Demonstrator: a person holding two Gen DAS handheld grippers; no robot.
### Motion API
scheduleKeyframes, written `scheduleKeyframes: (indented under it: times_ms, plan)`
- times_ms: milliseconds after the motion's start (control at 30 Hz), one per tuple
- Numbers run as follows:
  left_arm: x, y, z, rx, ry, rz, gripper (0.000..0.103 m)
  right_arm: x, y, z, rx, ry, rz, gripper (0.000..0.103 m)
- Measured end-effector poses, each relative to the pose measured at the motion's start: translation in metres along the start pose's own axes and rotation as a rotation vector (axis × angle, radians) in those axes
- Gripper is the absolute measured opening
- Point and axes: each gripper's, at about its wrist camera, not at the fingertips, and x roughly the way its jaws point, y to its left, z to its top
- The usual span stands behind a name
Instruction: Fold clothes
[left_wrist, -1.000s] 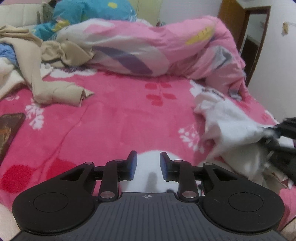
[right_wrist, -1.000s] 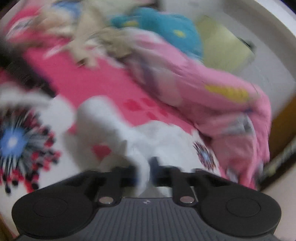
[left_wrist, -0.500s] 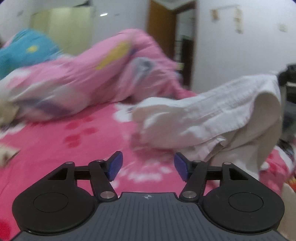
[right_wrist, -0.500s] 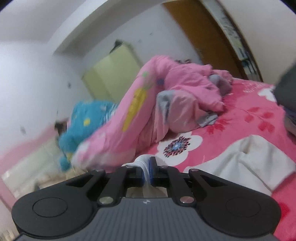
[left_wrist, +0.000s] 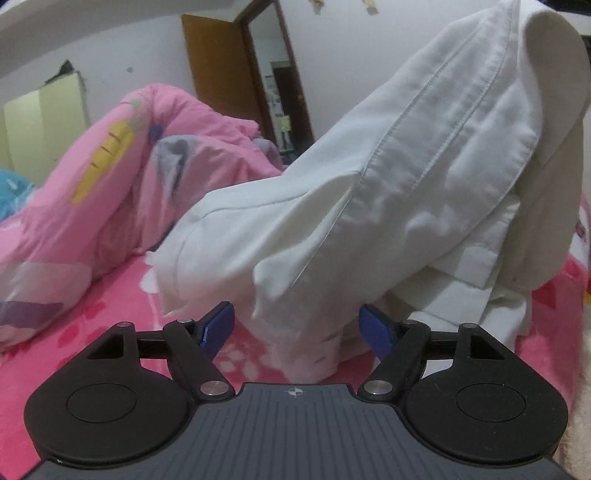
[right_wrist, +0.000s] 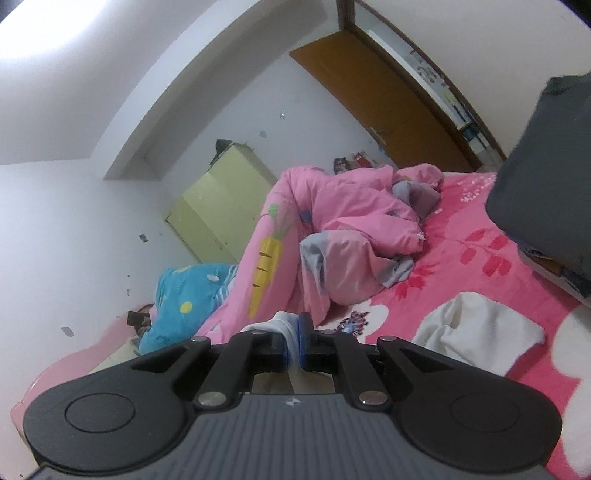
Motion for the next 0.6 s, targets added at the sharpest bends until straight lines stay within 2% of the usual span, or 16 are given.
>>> scheduleKeyframes:
  times_ms: [33,100,167,267,433,533,600]
  plan:
    - [0.003,-0.003,0.000,0.016,-0.001,-0.004,0.072,0.000,-0.003,-0.001,0.004,0.004,-0.003,0.006]
    - [0.007,-0.009,-0.001,0.044,-0.001,-0.001,0.052,0.001,-0.007,-0.003,0.015,0.007,-0.007,0.006]
    - [0.008,-0.010,0.001,0.020,0.005,-0.008,0.025,0.001,-0.009,-0.004,0.012,0.004,-0.022,0.006]
    - [-0.001,-0.001,0.006,-0.063,-0.028,-0.017,0.009,0.001,-0.007,-0.005,-0.020,-0.006,-0.051,0.006]
    - [-0.034,0.025,0.028,-0.169,-0.182,0.056,0.004,0.003,0.016,-0.004,-0.145,-0.035,-0.097,0.006]
    - [-0.063,0.048,0.053,-0.240,-0.297,0.099,0.004,0.006,0.045,0.007,-0.231,-0.070,-0.082,0.006]
    - [-0.087,0.059,0.070,-0.246,-0.392,0.145,0.004,0.006,0.071,0.017,-0.299,-0.107,-0.058,0.006]
